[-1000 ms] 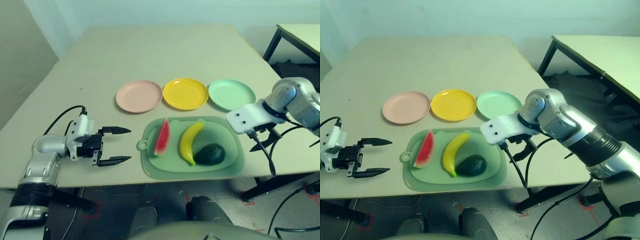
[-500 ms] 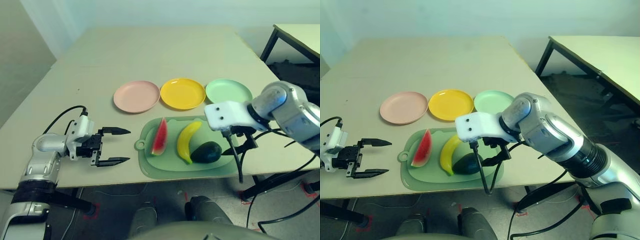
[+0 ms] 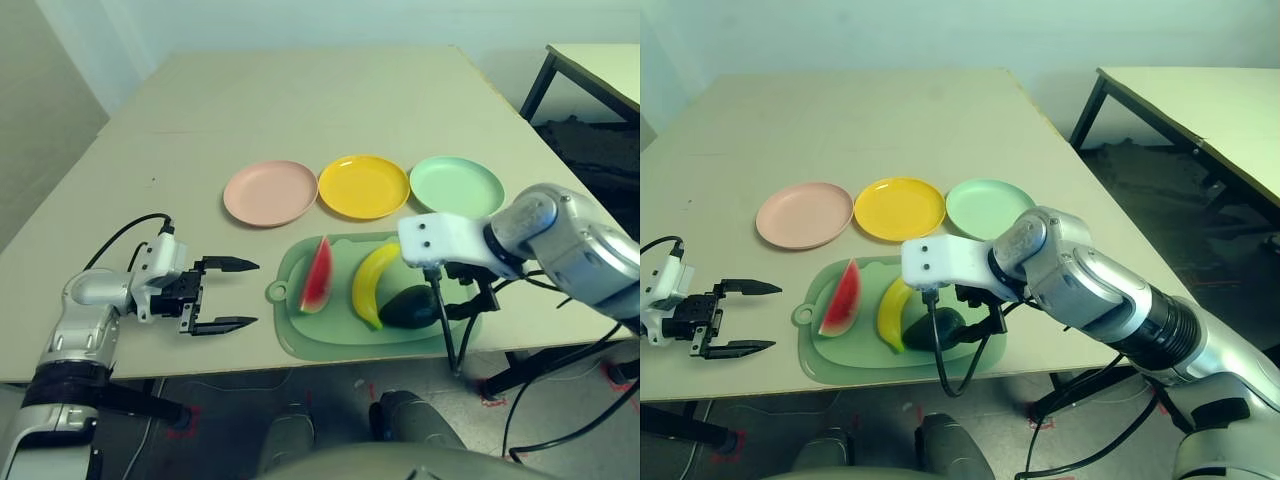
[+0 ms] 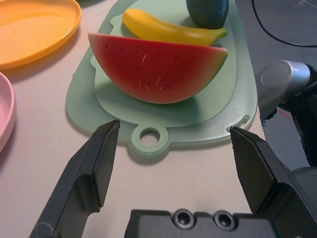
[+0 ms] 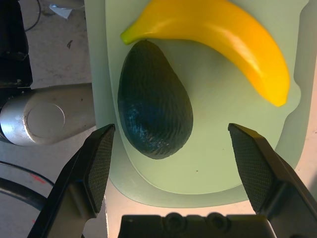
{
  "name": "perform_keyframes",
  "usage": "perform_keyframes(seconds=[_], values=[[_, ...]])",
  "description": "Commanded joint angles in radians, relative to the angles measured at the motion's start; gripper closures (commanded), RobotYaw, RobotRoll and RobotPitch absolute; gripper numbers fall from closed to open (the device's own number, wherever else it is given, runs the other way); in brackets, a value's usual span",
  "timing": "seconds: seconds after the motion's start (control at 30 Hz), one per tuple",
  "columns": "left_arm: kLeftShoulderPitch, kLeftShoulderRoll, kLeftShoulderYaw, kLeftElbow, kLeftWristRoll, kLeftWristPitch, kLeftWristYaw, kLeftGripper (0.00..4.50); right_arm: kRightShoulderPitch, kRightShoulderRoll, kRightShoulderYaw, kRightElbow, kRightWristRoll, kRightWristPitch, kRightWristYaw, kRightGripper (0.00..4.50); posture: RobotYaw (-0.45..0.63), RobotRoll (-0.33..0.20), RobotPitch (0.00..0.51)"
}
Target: Place the fruits into color-matched plates.
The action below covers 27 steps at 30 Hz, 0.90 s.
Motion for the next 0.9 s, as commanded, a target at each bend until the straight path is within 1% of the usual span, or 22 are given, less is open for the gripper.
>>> perform_keyframes(seconds=[0.03, 0.4, 0.73, 0.9], values=[[0.007, 0.012, -0.001, 0.008, 0.013, -0.008, -0.006, 0.0, 0.014, 0.011, 0.039, -0.013, 0.012, 0.012, -0.018, 0.05, -0.13, 0.0, 0.048], [0.005, 0.019, 0.0, 0.004, 0.011, -0.004, -0.004, 0.0, 0.004, 0.063, 0.104, 0.057, -0.019, -0.038, -0.064, 0.05, -0.13, 0.0, 0.05], [0.013, 0.029, 0.004, -0.012, 0.006, 0.0, -0.001, 0.0, 0.013, 0.069, 0.142, 0.093, -0.049, -0.093, -0.069, 0.05, -0.13, 0.0, 0.043], [0.014, 0.031, 0.004, -0.011, 0.006, -0.002, -0.002, 0.0, 0.013, 0.085, 0.142, 0.113, -0.05, -0.098, -0.069, 0.05, -0.13, 0.0, 0.042]])
